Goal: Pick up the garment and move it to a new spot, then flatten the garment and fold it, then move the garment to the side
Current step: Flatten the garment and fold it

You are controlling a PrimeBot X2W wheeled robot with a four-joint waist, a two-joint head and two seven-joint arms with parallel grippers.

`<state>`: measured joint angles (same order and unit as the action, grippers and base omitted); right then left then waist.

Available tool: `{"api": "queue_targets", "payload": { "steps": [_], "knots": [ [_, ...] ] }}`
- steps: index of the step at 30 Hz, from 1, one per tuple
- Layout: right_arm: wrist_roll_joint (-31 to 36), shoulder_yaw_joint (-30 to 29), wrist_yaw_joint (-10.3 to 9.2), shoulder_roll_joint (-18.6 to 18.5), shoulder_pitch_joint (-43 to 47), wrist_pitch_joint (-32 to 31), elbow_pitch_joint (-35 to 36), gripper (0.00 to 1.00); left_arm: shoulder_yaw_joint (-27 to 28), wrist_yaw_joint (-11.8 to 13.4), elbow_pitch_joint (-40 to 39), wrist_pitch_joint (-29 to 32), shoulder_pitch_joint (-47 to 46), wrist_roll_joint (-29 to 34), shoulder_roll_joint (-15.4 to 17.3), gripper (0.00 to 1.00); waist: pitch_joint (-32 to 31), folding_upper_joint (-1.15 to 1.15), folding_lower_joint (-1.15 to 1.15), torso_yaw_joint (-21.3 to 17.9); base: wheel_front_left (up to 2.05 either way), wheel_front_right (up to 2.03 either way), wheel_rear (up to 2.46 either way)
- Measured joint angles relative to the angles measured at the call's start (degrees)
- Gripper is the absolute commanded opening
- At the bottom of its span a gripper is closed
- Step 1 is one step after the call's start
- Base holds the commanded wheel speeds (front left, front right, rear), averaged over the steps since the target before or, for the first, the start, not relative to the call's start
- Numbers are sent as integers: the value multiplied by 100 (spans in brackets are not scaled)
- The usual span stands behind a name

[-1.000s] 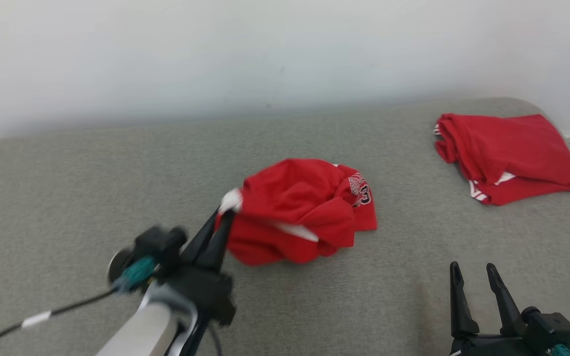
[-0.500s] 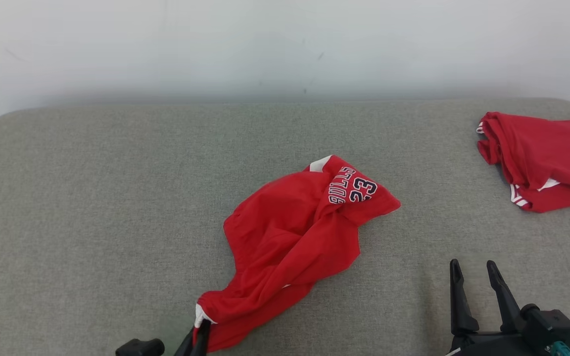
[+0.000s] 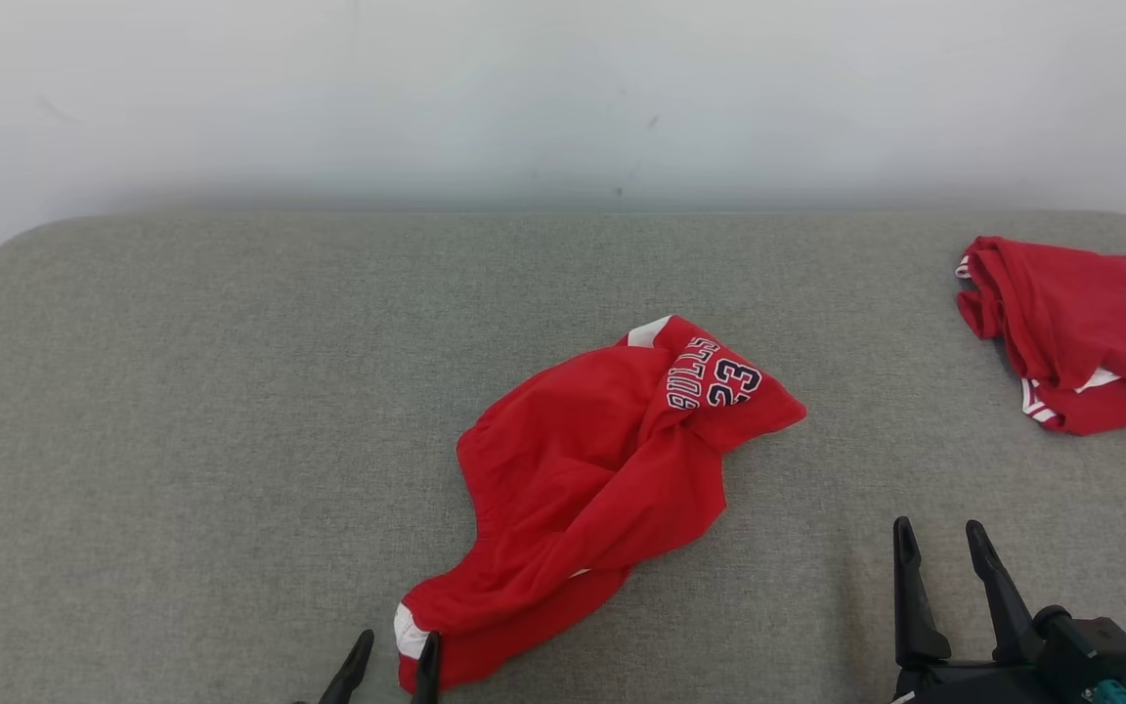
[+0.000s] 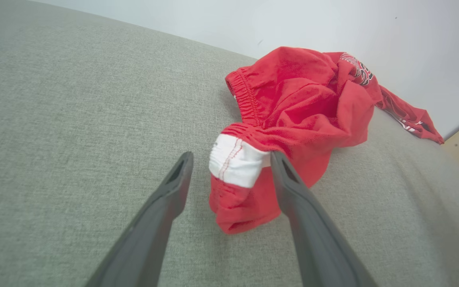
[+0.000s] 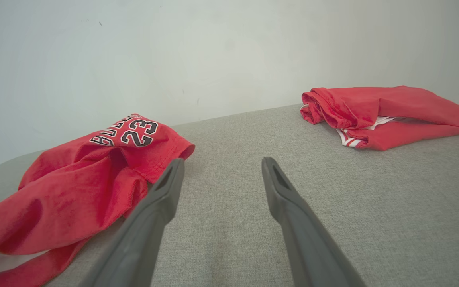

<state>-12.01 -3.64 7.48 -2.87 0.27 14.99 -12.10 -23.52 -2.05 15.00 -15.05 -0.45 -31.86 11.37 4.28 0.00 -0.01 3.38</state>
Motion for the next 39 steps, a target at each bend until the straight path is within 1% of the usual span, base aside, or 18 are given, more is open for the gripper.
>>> {"api": "queue_targets", "payload": {
  "steps": [4,8,10,12,14,15,18,22,26,29,33,34,39],
  "knots": [
    [-7,-12,0,-2,5,0,11,100,322,-54,-410,0,263,190,-51,100,13,0,0,65,0,0,0],
    [-5,-34,0,-2,4,0,10,100,940,-134,-926,0,323,614,-210,100,34,0,1,122,0,0,0],
    [-4,-36,0,-2,3,0,5,100,1292,-207,-1100,0,369,814,-341,100,27,0,1,137,0,0,0],
    [0,-24,0,-1,1,-1,-7,100,1517,-285,-1190,0,376,1177,-401,100,4,0,1,136,0,0,0],
    [2,3,0,-2,1,0,-32,100,1767,-310,-1223,0,379,1456,-472,100,-21,0,1,124,0,0,0],
    [2,104,0,-1,5,-1,-96,100,2263,-411,-1095,0,481,1824,-635,100,-82,0,1,59,0,0,0],
    [-1,142,0,-2,38,0,-134,100,2487,-455,-1089,0,515,1907,-706,100,-108,0,1,45,0,0,0],
    [31,423,0,-3,-2,0,-253,100,2652,-503,-1077,0,522,1969,-769,100,-115,0,0,99,0,0,0],
    [116,742,0,-1,-324,0,-502,100,2652,-510,-1043,0,517,2029,-801,100,-111,0,1,202,0,0,0],
    [123,934,0,3,-669,-1,-976,100,2585,-535,-1000,0,504,2072,-821,100,-98,0,1,300,0,0,0],
    [114,1174,0,-14,-1253,0,-1807,100,2483,-536,-944,0,471,2069,-824,100,-81,0,1,453,0,0,0],
    [114,1174,0,-14,-1253,0,-1807,100,2483,-536,-944,0,471,2069,-824,100,-81,0,1,453,0,0,0],
    [51,1269,0,-38,-1782,0,-3006,100,2350,-538,-861,0,400,2029,-836,100,-79,0,1,697,0,0,0]
  ]
}}
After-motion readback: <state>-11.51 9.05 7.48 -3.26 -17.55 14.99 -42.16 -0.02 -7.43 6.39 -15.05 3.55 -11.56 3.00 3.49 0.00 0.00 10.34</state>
